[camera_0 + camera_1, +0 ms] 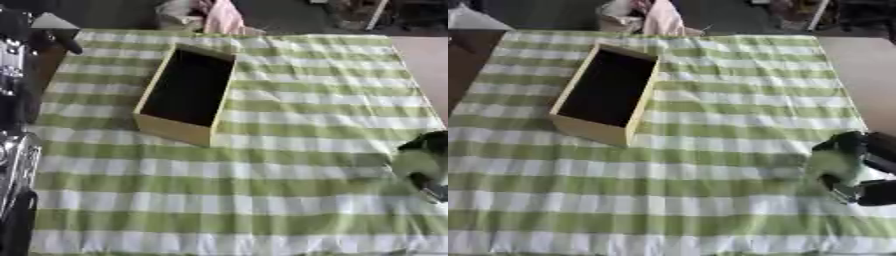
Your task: Pick up objects on the table and place them in the box.
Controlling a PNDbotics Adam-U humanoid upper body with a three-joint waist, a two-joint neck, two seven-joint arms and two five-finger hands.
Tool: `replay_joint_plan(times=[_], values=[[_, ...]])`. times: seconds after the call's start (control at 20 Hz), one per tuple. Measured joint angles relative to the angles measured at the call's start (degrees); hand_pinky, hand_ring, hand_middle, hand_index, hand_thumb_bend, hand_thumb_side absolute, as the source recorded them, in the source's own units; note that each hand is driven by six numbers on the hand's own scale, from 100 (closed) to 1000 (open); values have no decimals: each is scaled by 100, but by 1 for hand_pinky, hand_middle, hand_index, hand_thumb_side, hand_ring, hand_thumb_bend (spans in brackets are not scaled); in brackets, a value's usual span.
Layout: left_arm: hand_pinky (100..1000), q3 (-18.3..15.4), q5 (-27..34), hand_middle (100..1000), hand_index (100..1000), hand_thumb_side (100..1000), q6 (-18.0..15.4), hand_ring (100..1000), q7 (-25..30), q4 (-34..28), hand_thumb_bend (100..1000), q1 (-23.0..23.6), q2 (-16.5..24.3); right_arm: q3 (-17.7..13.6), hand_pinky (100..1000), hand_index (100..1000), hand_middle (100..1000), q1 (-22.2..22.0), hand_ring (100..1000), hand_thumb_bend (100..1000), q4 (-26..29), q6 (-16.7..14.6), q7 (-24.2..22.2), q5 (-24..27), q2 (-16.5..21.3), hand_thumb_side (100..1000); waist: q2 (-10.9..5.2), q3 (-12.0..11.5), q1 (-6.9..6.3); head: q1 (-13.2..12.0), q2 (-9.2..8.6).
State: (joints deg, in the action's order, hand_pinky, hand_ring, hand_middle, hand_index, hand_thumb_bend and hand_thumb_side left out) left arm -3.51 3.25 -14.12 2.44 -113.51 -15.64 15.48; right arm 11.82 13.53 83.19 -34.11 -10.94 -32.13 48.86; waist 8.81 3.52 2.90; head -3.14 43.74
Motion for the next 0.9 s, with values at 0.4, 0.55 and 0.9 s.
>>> replay_joint_plan(times=[0.4,0.55,0.9], values=[[461,0,0,748,727,725,4,821,5,0,100,4,0,15,541,840,648,573,628,100,-21,7,12,-61,92,549,-1,-38,9,-14,0],[461,0,0,748,727,725,5,821,8,0,100,4,0,102,536,839,648,874,626,100,-64,15,-77,4,94,552,-2,-62,22,0,0],[460,3,0,749,727,725,13,823,34,0,100,5,0,306,559,844,656,1683,635,100,-320,23,-411,126,-15,547,-3,-105,20,29,0]])
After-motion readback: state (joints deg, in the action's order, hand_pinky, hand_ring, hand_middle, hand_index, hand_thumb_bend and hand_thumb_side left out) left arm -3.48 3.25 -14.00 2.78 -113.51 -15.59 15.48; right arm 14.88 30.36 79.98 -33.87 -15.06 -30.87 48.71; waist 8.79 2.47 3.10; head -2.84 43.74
